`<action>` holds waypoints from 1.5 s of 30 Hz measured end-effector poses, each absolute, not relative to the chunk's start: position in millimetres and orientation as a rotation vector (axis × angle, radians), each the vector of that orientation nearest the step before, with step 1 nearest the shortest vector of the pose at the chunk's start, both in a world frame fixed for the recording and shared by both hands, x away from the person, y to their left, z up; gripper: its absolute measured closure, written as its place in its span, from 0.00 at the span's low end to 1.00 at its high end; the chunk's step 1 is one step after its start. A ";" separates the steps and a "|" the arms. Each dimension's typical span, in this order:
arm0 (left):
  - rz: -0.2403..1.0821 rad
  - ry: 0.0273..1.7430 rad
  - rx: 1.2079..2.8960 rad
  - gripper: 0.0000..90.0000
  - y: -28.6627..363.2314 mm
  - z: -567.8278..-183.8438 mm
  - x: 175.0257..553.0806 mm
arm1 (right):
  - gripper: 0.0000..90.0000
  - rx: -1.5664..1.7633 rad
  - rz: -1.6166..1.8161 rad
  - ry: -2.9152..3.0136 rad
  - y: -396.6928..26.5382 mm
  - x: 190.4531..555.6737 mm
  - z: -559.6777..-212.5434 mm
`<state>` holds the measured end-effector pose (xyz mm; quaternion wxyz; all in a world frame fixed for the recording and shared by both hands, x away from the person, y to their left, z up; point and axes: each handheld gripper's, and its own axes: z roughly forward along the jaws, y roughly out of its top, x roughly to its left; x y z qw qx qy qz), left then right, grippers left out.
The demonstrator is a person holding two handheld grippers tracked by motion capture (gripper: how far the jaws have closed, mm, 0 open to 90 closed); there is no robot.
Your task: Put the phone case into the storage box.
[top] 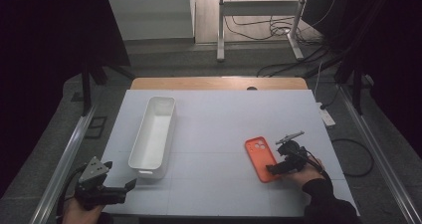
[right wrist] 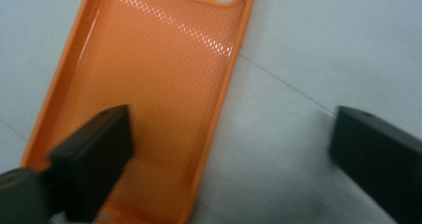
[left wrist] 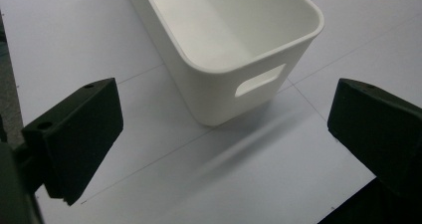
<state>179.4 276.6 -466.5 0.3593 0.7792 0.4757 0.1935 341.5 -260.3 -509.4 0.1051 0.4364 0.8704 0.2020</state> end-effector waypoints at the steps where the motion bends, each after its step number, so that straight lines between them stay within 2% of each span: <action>1: 0.499 1.227 2.010 0.02 276.6 -466.5 179.4 | 0.11 1.286 0.595 2.565 -260.3 341.5 -509.4; 3: 0.499 1.226 2.010 0.02 276.4 -466.5 179.3 | 0.29 1.274 0.612 2.570 -262.6 340.4 -504.3; 4: 0.499 1.226 2.011 0.02 276.3 -466.4 179.2 | 0.37 1.275 0.614 2.577 -262.8 340.2 -503.0; 5: 0.499 1.226 2.011 0.02 276.3 -466.4 179.2 | 0.37 1.275 0.614 2.577 -262.8 340.2 -503.0; 6: 0.500 1.226 2.011 0.02 276.3 -466.4 179.2 | 0.48 1.272 0.618 2.589 -262.8 339.6 -500.7; 8: 0.500 1.226 2.011 0.02 276.3 -466.4 179.2 | 0.62 1.276 0.616 2.605 -262.2 339.6 -498.6; 11: 0.500 1.225 2.012 0.02 276.2 -466.4 179.2 | 0.77 1.314 0.623 2.613 -263.0 341.3 -497.1; 16: 0.499 1.226 2.012 0.02 276.0 -466.5 179.2 | 0.93 1.406 0.662 2.627 -264.1 343.4 -497.2; 23: 0.500 1.224 2.013 0.02 276.0 -466.5 179.1 | 0.99 1.500 0.629 2.605 -262.9 345.5 -495.2; 45: 0.450 1.214 2.002 0.04 279.3 -466.6 181.1 | 0.99 1.440 0.772 2.542 -270.7 341.5 -479.8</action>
